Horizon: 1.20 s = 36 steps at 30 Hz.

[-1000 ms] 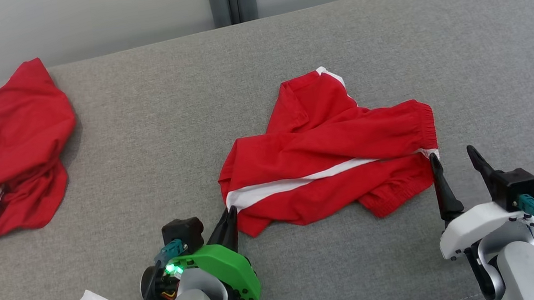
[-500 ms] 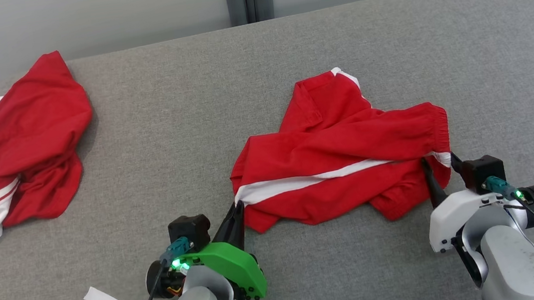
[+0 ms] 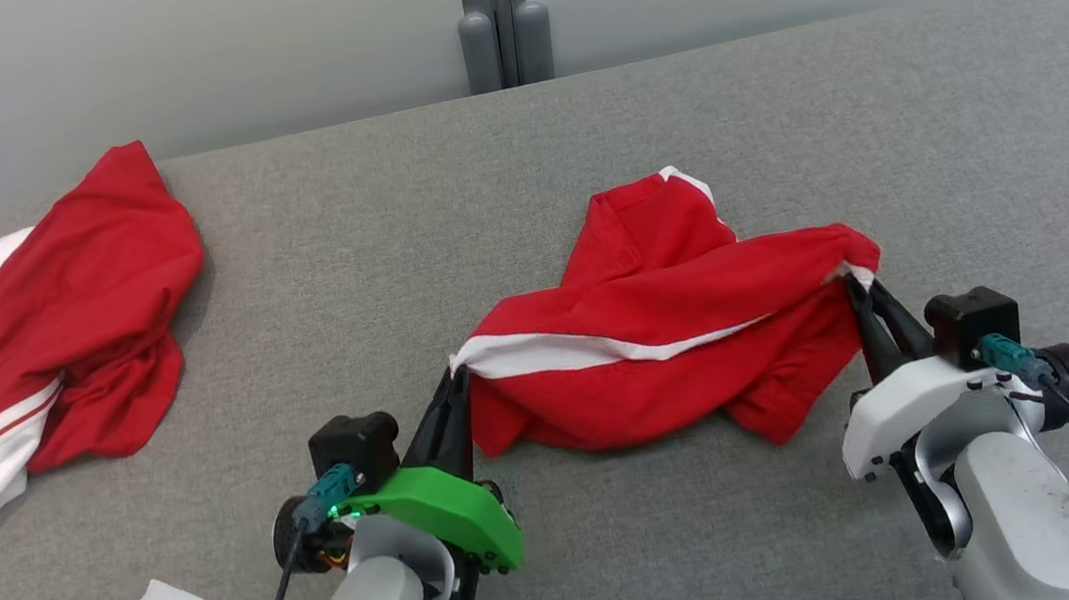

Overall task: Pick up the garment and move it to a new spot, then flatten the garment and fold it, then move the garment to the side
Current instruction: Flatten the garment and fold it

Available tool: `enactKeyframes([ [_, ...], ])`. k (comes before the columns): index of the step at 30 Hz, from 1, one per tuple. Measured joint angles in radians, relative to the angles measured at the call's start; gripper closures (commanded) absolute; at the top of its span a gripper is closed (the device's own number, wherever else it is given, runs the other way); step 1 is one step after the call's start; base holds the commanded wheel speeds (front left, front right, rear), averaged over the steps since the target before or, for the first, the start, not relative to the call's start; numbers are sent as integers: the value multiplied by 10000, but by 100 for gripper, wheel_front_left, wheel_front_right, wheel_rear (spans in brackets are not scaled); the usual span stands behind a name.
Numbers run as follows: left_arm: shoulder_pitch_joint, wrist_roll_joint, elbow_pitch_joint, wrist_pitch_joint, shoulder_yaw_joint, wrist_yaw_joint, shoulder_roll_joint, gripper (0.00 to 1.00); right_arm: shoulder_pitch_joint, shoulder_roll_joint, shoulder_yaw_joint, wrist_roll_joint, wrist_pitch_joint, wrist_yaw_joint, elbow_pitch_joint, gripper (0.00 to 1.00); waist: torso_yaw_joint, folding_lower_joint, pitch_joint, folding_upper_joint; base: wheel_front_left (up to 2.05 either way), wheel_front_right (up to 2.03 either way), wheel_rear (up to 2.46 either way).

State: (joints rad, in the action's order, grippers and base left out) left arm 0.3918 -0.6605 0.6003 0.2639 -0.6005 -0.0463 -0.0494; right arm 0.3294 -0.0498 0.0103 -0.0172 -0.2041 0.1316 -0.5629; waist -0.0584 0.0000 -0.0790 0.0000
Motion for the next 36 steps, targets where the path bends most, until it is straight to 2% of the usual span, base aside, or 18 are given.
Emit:
enactKeyframes([
  [6,-71,938,-1689,0,692,-153,-391,100,-453,-242,-320,-614,105,0,2316,100,-43,0,519,0,0,0,0],
  [11,-66,1342,-3785,-2,1068,-259,-986,100,-825,-520,-395,-901,418,0,4761,100,-46,0,1002,0,0,0,0],
  [13,3,1649,-4846,-184,1147,-439,-1392,100,-966,-577,-303,-1057,552,-2,5808,100,-44,0,1182,0,0,0,0],
  [19,358,2234,-8004,-1407,1517,-836,-2677,100,-1306,-539,-184,-1204,1166,-2,8840,100,-125,0,1512,0,0,0,0],
  [24,792,2412,-9795,-2637,1779,-1028,-3392,100,-1559,-612,-75,-1189,1852,-2,10328,100,-231,0,1494,0,0,0,0],
  [27,945,2493,-9956,-3116,1841,-1078,-3664,100,-1688,-709,-27,-999,2255,-4,10554,100,-258,0,1365,0,0,0,0],
  [30,951,2353,-9634,-3310,1758,-1078,-3599,100,-1790,-629,-211,-1103,2475,-4,10301,100,-280,0,1171,0,0,0,0],
  [33,950,1923,-9007,-3421,1705,-1035,-3300,100,-1747,-612,-420,-1143,2568,-4,9499,100,-304,0,898,0,0,0,0],
  [34,976,1613,-8748,-3417,1716,-963,-3118,100,-1574,-610,-485,-1197,2539,-4,9139,100,-314,0,769,0,0,0,0],
  [36,1370,1618,-8126,-3434,1687,-759,-3101,100,-923,-673,-617,-1244,2324,-4,8362,100,-329,0,481,0,0,0,0],
])
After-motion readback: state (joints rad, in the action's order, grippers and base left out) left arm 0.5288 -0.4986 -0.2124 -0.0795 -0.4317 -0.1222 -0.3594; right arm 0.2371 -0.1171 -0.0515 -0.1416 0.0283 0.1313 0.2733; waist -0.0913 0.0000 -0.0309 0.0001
